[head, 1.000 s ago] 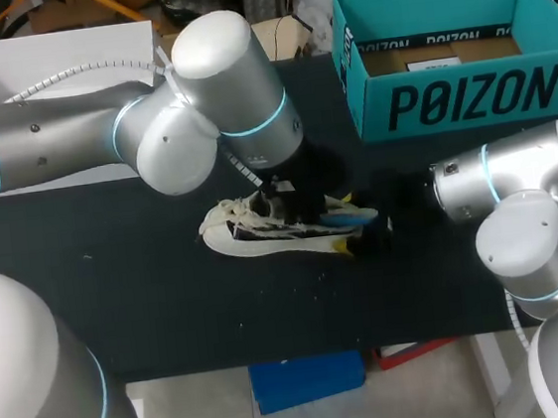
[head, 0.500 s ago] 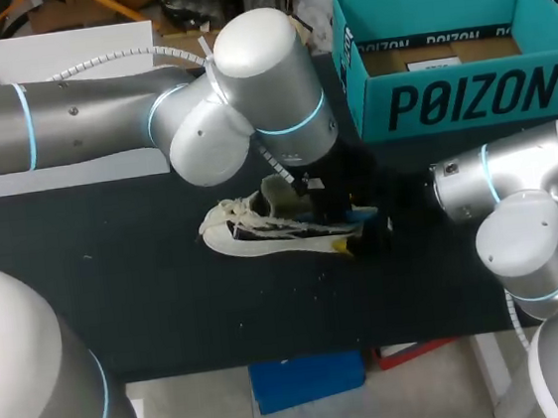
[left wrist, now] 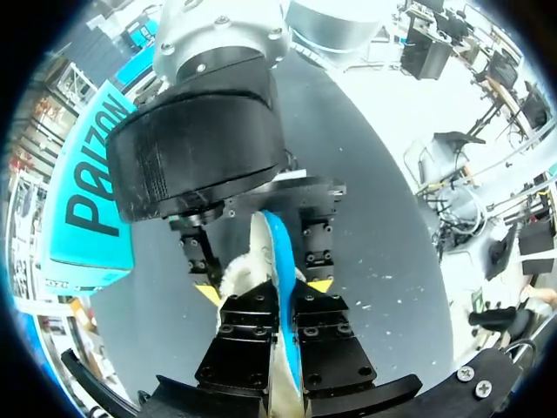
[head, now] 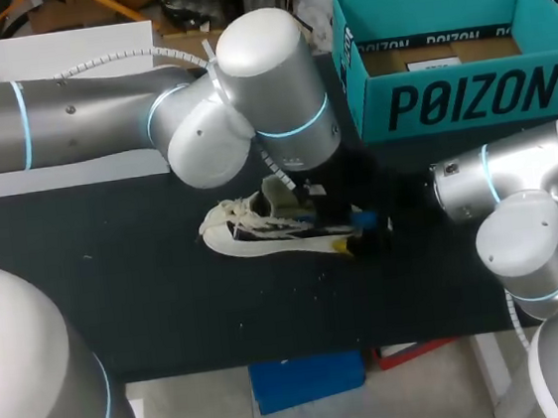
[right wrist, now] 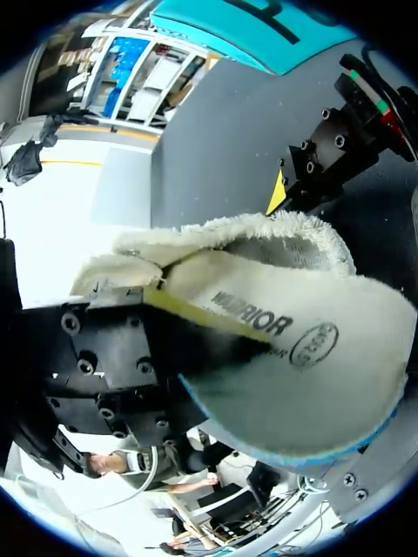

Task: Take the shoe out of the shoebox, open the shoe tongue, remove and reinsert the insole, then place the shoe into the shoebox

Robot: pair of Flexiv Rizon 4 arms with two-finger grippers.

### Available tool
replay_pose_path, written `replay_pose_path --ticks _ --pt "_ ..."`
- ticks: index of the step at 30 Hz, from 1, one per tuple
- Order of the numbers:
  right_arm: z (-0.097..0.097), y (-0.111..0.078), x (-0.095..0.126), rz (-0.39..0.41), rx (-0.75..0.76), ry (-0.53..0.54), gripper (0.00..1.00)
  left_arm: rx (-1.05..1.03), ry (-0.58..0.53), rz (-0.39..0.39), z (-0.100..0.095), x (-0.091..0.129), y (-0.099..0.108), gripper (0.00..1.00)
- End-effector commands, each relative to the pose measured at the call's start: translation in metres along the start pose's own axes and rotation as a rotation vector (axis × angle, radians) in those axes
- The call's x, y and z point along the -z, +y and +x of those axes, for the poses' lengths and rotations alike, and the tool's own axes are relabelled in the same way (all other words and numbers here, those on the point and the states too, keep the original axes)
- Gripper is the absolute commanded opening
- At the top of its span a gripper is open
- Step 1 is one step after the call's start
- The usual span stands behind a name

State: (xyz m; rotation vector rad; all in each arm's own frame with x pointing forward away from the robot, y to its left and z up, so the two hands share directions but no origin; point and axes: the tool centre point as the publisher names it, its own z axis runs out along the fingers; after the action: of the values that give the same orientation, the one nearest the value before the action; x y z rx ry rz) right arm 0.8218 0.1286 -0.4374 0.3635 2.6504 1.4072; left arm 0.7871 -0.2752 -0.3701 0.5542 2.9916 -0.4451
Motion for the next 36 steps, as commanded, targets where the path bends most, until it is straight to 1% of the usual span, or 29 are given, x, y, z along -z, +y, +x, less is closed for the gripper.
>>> replay_pose_path --ticks 1,4,6,8,9,12,14,16,22,24,25,26,28,36 --pt "0.000 -0.001 -0.003 0.003 -0.001 -0.002 0.00 -0.003 -0.010 0.029 0.028 0.029 0.003 0.00" --pt "0.000 -0.001 -0.003 0.003 -0.001 -0.002 0.00 0.006 0.004 0.066 0.045 0.041 -0.002 0.00" --pt "0.000 -0.001 -0.003 0.003 -0.001 -0.002 0.00 0.010 0.021 0.126 0.055 0.049 -0.007 0.00" --pt "0.000 -0.001 -0.003 0.003 -0.001 -0.002 0.00 0.005 0.015 0.142 0.064 0.059 -0.015 0.00" --pt "0.000 -0.001 -0.003 0.003 -0.001 -0.002 0.00 -0.003 0.015 0.164 0.068 0.064 -0.020 0.00" --pt "0.000 -0.001 -0.003 0.003 -0.001 -0.002 0.00 -0.006 0.010 0.205 0.076 0.078 -0.036 0.00" --pt "0.000 -0.001 -0.003 0.003 -0.001 -0.002 0.00 0.005 0.022 0.288 0.080 0.089 -0.045 0.00" --pt "0.000 -0.001 -0.003 0.003 -0.001 -0.002 0.00 0.041 0.012 0.298 0.083 0.100 -0.056 0.00" --pt "0.000 -0.001 -0.003 0.003 -0.001 -0.002 0.00 0.095 -0.016 0.495 0.088 0.143 -0.088 0.00" --pt "0.000 -0.001 -0.003 0.003 -0.001 -0.002 0.00 0.098 -0.019 0.584 0.086 0.159 -0.097 0.00" --pt "0.000 -0.001 -0.003 0.003 -0.001 -0.002 0.00 0.086 -0.020 0.646 0.085 0.167 -0.102 0.00" --pt "0.000 -0.001 -0.003 0.003 -0.001 -0.002 0.00 0.081 0.003 0.719 0.084 0.175 -0.105 0.00" --pt "0.000 -0.001 -0.003 0.003 -0.001 -0.002 0.00 0.031 0.056 0.833 0.082 0.189 -0.109 0.00" --pt "0.000 -0.001 -0.003 0.003 -0.001 -0.002 0.00 0.031 0.056 0.833 0.082 0.189 -0.109 0.00"
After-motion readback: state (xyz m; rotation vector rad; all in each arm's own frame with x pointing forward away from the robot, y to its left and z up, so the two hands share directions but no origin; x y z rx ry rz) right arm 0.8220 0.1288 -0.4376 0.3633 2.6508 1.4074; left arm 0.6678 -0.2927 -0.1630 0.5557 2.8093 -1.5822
